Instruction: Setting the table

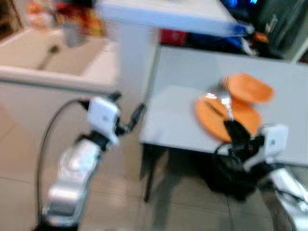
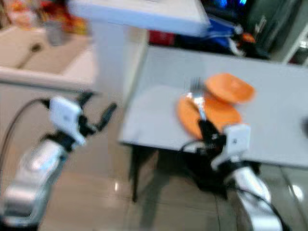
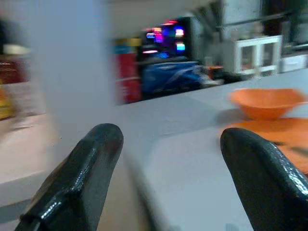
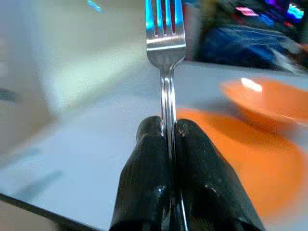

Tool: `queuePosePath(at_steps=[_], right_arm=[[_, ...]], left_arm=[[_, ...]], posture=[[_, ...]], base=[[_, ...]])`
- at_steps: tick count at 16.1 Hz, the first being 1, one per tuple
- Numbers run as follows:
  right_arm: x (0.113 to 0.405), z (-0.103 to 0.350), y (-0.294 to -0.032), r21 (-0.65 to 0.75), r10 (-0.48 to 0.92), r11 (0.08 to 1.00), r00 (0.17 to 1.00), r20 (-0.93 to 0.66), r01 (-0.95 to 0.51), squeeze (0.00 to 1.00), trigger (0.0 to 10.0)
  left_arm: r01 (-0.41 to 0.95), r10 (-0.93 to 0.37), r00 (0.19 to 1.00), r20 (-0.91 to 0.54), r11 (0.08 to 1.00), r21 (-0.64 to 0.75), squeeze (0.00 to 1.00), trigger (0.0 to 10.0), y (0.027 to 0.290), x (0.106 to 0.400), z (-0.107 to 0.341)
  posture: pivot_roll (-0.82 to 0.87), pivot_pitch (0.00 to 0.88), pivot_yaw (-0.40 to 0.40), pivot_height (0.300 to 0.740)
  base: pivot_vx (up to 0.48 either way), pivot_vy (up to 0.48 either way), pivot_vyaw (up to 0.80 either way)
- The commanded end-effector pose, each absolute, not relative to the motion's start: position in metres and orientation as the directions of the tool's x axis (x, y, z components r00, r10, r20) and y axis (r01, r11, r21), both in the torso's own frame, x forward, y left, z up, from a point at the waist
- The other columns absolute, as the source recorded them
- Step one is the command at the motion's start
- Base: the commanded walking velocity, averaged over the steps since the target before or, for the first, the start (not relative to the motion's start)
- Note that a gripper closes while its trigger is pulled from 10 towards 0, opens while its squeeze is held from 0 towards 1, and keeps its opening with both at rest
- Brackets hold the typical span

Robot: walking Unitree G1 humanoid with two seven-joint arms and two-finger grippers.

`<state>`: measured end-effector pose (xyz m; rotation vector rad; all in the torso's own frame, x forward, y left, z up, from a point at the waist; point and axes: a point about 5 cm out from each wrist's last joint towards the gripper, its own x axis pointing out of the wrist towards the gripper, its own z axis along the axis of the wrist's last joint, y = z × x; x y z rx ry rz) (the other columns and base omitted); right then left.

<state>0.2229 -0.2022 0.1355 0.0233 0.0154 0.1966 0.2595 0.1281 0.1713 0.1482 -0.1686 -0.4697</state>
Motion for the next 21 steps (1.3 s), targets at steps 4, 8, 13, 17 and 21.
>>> queuePosePath(at_steps=[4,8,13,17,21], right_arm=[[0.234,0.15,-0.195,0.143,0.059,0.988,0.998,-0.027,-0.055,0.0,10.0],[0.243,0.144,-0.183,0.15,0.036,0.988,0.993,-0.112,-0.019,0.0,10.0],[0.241,0.133,-0.163,0.161,0.148,0.98,0.963,-0.223,-0.114,0.0,10.0],[0.242,0.126,-0.154,0.154,0.181,0.977,0.947,-0.265,-0.144,0.0,10.0],[0.241,0.124,-0.15,0.168,0.183,0.976,0.942,-0.28,-0.14,0.0,10.0]], left_arm=[[0.368,-0.397,0.913,0.093,0.901,0.229,0.0,10.0,0.131,0.271,0.169],[0.251,-0.28,0.954,0.107,0.942,0.22,0.0,10.0,0.143,0.279,0.168],[0.302,-0.325,0.944,0.06,0.922,0.244,0.0,10.0,0.138,0.275,0.163],[0.306,-0.325,0.943,0.066,0.929,0.209,0.0,10.0,0.136,0.272,0.166],[0.304,-0.322,0.945,0.059,0.931,0.203,0.0,10.0,0.14,0.267,0.166]], posture=[[0.03,0.0,-0.039,0.74],[0.03,0.013,-0.03,0.74],[0.03,0.044,-0.033,0.74],[0.03,0.059,-0.039,0.74],[0.04,0.078,-0.042,0.74]], base=[[0.0,-0.48,0.0],[0.0,-0.36,0.0],[0.0,0.0,0.0],[0.348,0.0,-0.25],[0.376,0.0,-0.15]])
